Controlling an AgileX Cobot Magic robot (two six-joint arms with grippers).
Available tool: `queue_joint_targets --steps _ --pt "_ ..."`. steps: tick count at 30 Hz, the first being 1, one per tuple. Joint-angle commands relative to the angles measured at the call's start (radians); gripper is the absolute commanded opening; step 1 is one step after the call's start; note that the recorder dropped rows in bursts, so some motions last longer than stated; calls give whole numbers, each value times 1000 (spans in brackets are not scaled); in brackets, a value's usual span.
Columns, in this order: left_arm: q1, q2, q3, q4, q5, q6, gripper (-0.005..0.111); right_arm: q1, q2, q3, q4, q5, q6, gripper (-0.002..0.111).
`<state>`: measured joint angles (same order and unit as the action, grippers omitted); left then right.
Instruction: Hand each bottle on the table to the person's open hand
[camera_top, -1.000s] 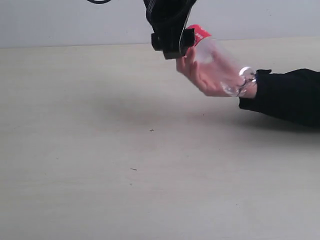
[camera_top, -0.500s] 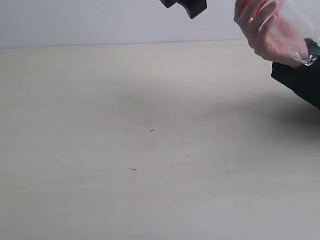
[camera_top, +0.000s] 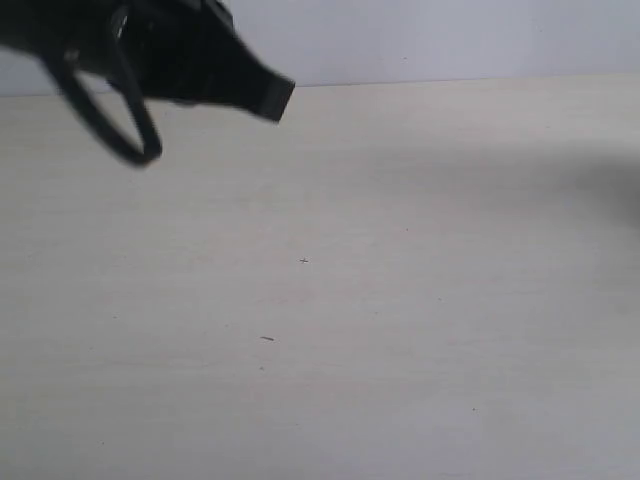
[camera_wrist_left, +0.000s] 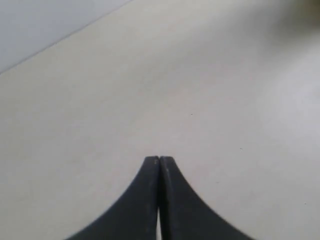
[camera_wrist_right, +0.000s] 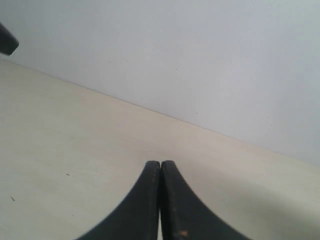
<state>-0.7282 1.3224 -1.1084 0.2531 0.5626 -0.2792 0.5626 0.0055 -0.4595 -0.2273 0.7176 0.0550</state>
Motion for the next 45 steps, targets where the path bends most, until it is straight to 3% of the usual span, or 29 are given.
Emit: queue_joint_targets --steps 1,4,7,36,40,45 --pt "6 -137 337 6 -355 -73 0 -4 -5 4 -4 -9 -2 0" --pt "10 -214 524 6 -552 -84 0 -4 -5 4 -4 -9 -2 0" --pt "10 -255 599 6 -602 -72 0 -4 -5 4 -4 -9 -2 0" --pt "16 -277 601 21 -596 -40 0 -4 -5 4 -4 -9 -2 0" --pt "95 -398 613 24 -572 -44 0 -4 -5 4 -4 -9 -2 0" --pt "314 -680 699 21 -458 -326 0 -4 -5 4 -4 -9 -2 0"
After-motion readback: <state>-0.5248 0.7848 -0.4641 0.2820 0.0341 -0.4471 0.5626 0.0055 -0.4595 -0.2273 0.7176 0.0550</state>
